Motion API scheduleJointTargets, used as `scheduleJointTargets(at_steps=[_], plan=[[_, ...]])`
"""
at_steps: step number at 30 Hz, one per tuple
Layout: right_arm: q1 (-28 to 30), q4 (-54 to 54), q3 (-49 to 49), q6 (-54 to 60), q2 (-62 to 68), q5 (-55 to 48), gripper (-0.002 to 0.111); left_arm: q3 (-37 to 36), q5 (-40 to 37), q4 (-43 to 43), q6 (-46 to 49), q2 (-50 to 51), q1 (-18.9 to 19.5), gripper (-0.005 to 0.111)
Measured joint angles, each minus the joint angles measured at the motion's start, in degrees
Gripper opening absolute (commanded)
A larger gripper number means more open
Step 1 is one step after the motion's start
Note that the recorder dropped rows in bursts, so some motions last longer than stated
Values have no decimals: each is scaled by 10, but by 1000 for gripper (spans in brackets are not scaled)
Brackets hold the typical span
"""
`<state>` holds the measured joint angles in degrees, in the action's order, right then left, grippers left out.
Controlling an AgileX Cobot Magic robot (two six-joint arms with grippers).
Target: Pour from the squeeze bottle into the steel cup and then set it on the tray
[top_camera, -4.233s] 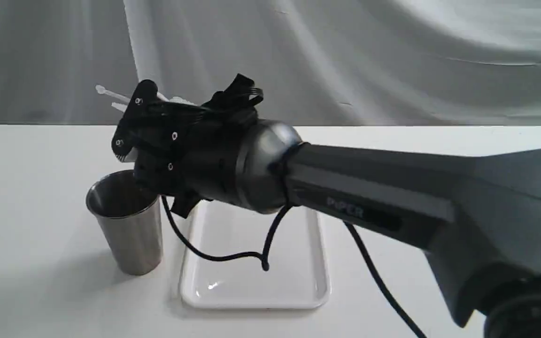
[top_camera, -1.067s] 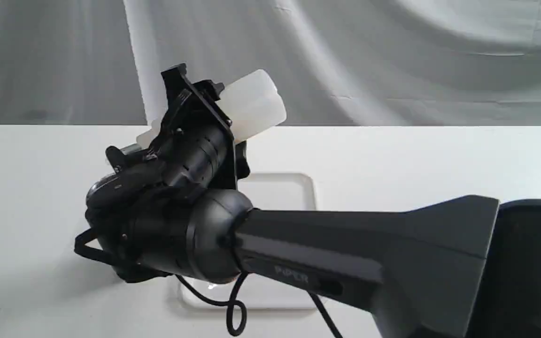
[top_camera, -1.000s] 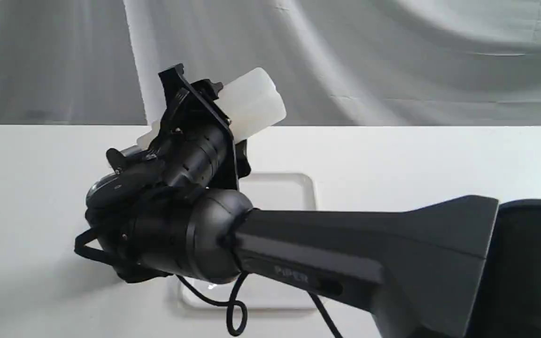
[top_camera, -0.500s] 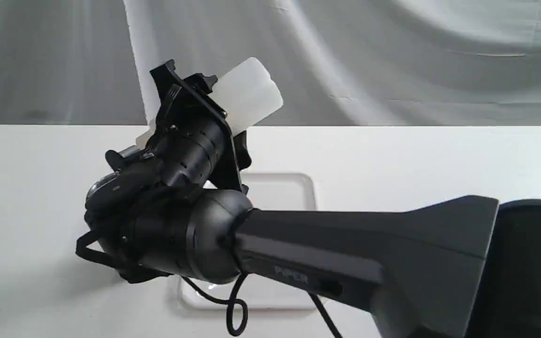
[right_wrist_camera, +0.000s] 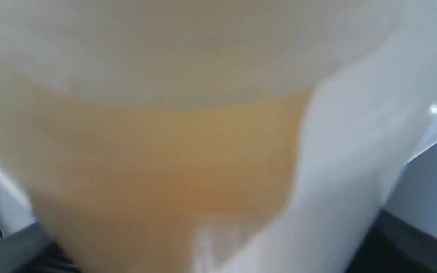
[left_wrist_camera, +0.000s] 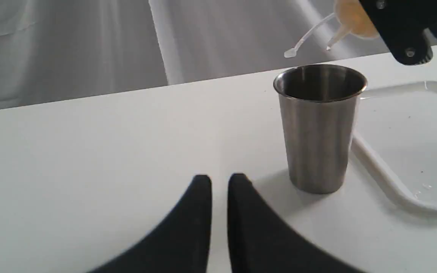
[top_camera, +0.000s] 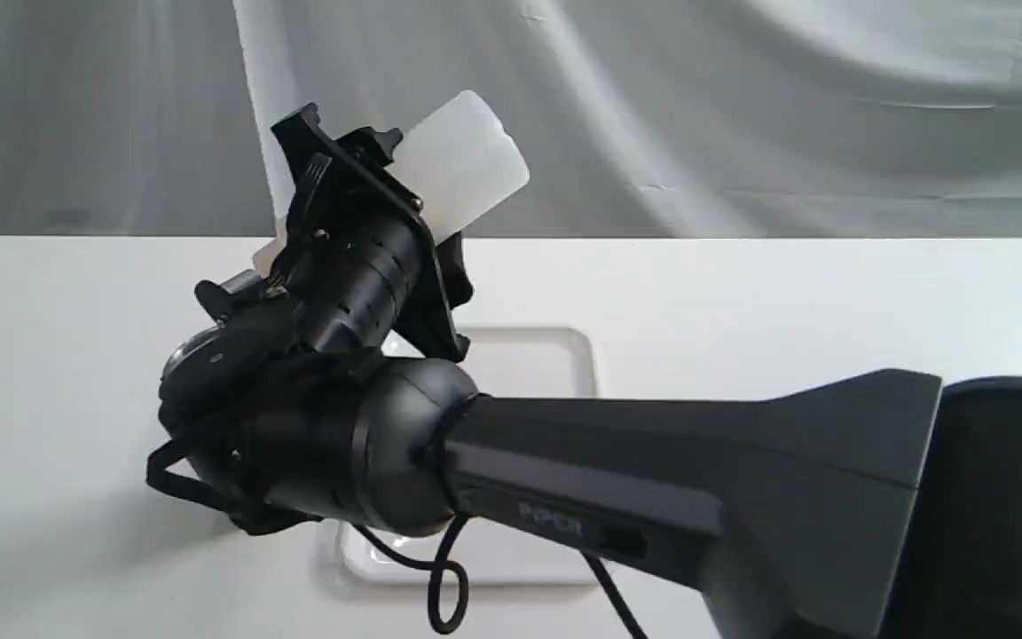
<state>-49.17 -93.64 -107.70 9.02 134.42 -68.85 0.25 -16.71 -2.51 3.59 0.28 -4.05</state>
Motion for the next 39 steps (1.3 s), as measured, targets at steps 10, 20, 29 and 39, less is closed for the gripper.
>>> scheduleJointTargets(at_steps=[10, 20, 29, 39], plan=[[0, -11, 0, 0, 0, 0, 41, 0, 0, 0, 0, 0, 0, 8], [0, -21, 0, 26, 0, 0, 41, 0, 0, 0, 0, 0, 0, 8], [0, -31, 0, 29, 0, 0, 41, 0, 0, 0, 0, 0, 0, 8], [0, -36, 0, 31, 0, 0, 41, 0, 0, 0, 0, 0, 0, 8]])
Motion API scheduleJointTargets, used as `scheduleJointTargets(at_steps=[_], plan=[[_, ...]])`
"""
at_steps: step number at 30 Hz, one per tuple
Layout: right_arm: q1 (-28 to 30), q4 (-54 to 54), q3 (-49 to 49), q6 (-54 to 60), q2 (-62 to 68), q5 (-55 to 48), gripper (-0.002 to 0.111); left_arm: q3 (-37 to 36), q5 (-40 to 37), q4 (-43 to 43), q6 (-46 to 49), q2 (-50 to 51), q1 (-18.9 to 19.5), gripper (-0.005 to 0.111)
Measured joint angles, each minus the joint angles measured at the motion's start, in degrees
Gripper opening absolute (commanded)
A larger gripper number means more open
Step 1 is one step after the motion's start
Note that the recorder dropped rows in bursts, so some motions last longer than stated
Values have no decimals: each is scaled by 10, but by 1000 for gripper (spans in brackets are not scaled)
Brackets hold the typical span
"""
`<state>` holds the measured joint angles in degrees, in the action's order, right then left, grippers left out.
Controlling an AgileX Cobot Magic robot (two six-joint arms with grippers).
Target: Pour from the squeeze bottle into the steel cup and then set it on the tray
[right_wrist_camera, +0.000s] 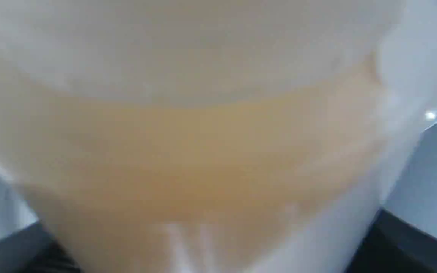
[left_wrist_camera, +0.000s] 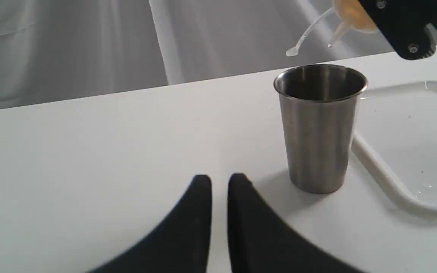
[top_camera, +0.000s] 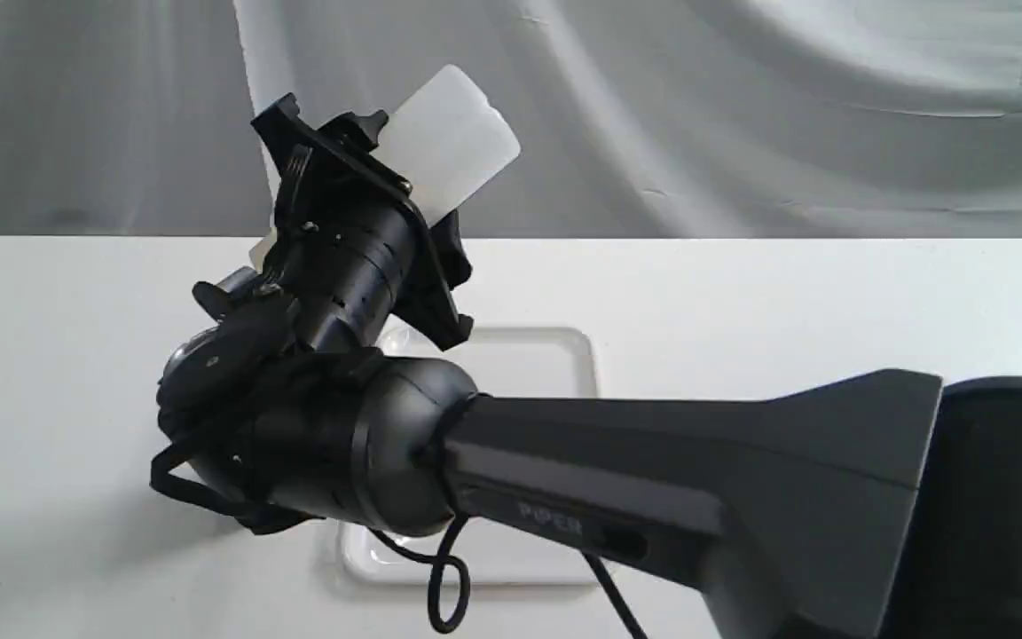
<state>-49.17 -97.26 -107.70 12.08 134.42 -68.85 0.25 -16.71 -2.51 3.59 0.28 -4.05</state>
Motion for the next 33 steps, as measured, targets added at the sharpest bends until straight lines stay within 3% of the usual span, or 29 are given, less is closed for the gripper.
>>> scheduleJointTargets(at_steps=[7, 16, 33], plan=[[0, 0, 0, -6, 0, 0, 41, 0, 0, 0, 0, 0, 0, 8], [0, 16, 0, -101, 0, 0, 41, 0, 0, 0, 0, 0, 0, 8], [0, 99, 0, -430, 0, 0, 41, 0, 0, 0, 0, 0, 0, 8]])
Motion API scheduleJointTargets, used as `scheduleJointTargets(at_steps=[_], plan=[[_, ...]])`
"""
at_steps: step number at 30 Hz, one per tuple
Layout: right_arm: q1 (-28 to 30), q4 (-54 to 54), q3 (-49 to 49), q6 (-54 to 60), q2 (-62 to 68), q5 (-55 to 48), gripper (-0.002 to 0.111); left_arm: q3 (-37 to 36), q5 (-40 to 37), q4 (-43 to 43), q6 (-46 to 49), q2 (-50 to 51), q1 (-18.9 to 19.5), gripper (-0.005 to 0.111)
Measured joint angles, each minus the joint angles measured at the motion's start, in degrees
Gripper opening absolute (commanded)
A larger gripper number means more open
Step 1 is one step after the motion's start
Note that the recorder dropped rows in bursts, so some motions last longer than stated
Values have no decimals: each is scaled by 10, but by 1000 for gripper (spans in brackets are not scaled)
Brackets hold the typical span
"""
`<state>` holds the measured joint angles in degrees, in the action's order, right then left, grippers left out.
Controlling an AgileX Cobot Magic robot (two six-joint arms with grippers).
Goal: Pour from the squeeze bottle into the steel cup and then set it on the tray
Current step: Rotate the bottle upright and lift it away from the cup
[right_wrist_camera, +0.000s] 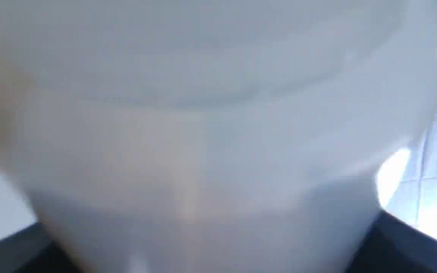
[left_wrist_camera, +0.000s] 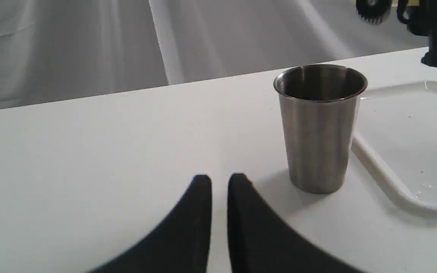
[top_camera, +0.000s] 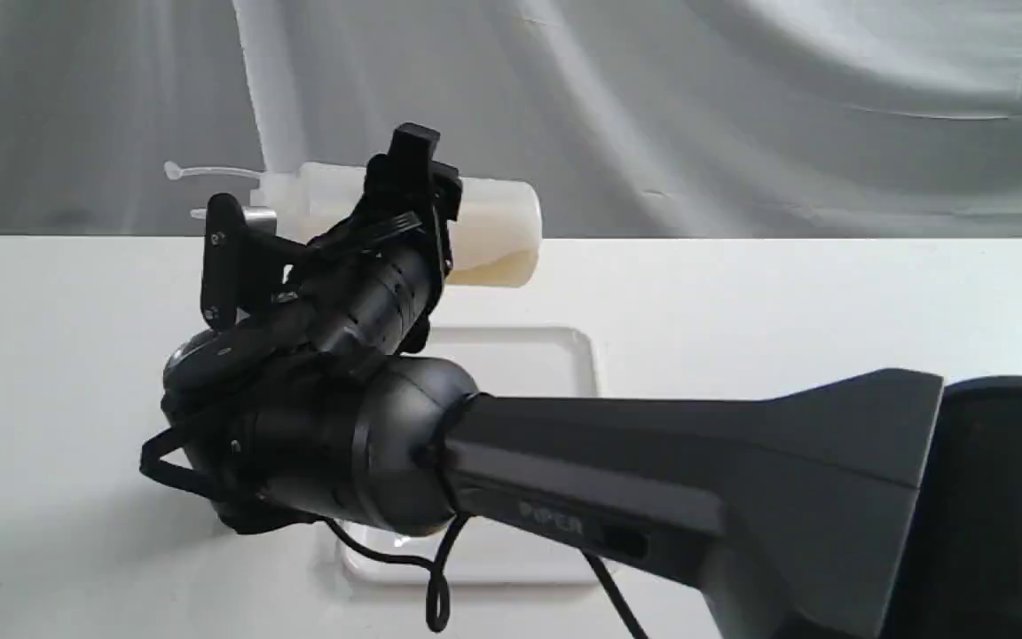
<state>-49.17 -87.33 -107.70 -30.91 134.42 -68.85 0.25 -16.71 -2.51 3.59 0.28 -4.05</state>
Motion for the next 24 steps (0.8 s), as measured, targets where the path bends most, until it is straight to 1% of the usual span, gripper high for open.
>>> scheduleJointTargets(at_steps=[4, 13, 17, 24], plan=[[0, 25, 0, -72, -4, 0, 41, 0, 0, 0, 0, 0, 0, 8], [0, 32, 0, -199, -30, -1, 41, 0, 0, 0, 0, 0, 0, 8], [0, 33, 0, -228, -46, -1, 41, 0, 0, 0, 0, 0, 0, 8], [6, 34, 0, -239, -75, -2, 41, 0, 0, 0, 0, 0, 0, 8]])
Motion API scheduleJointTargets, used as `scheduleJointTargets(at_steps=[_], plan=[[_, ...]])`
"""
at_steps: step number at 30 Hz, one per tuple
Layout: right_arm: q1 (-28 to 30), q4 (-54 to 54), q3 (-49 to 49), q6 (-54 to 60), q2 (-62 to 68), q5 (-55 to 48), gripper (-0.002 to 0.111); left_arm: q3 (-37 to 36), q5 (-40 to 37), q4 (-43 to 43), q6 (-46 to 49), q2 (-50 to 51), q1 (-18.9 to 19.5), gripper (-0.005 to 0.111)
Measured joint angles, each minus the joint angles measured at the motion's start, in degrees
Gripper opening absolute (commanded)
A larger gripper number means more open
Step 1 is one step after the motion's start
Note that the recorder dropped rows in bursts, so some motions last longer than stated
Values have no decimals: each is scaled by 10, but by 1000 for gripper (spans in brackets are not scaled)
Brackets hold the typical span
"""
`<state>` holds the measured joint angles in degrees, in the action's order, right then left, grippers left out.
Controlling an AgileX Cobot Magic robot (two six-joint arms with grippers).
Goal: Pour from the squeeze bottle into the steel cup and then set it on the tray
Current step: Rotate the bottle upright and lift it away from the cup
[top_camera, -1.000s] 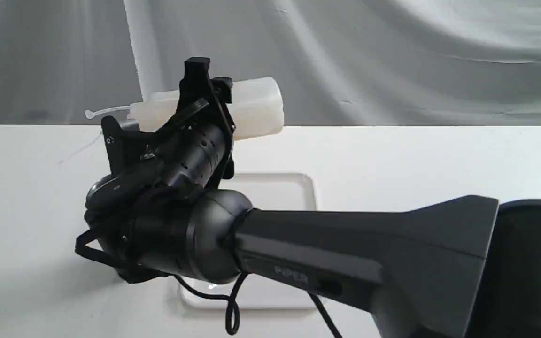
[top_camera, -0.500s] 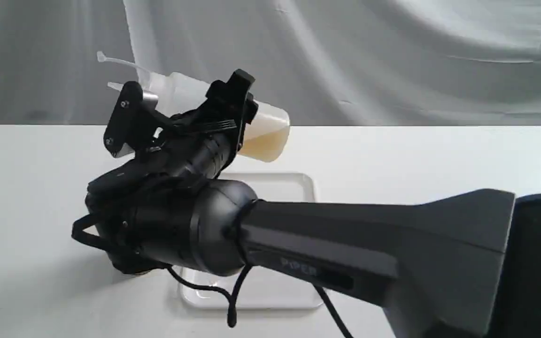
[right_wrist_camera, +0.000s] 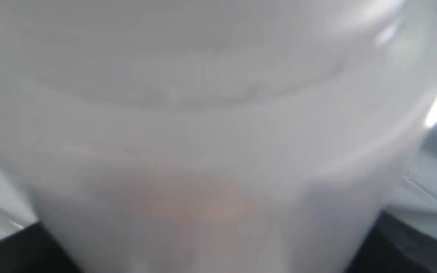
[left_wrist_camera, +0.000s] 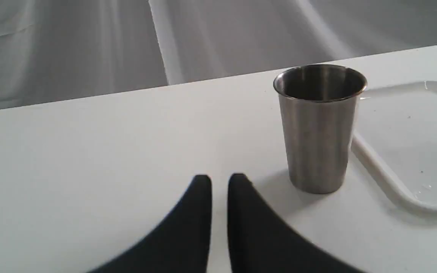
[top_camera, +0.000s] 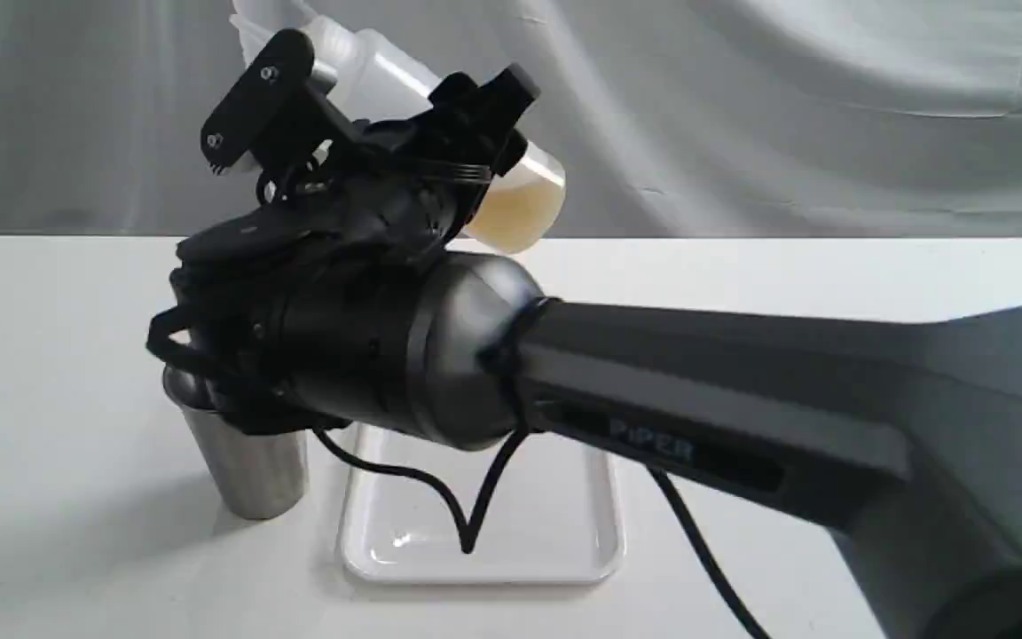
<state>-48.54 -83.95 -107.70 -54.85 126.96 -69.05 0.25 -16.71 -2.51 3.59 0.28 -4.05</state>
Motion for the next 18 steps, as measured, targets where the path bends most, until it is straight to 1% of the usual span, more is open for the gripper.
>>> scheduleJointTargets(at_steps=[7, 12, 18], plan=[[1, 2, 0, -6, -40, 0, 41, 0, 0, 0, 0, 0, 0, 8], [2, 31, 0, -6, -64, 1, 41, 0, 0, 0, 0, 0, 0, 8], [5, 51, 0, -7, -90, 31, 41, 0, 0, 0, 0, 0, 0, 8]])
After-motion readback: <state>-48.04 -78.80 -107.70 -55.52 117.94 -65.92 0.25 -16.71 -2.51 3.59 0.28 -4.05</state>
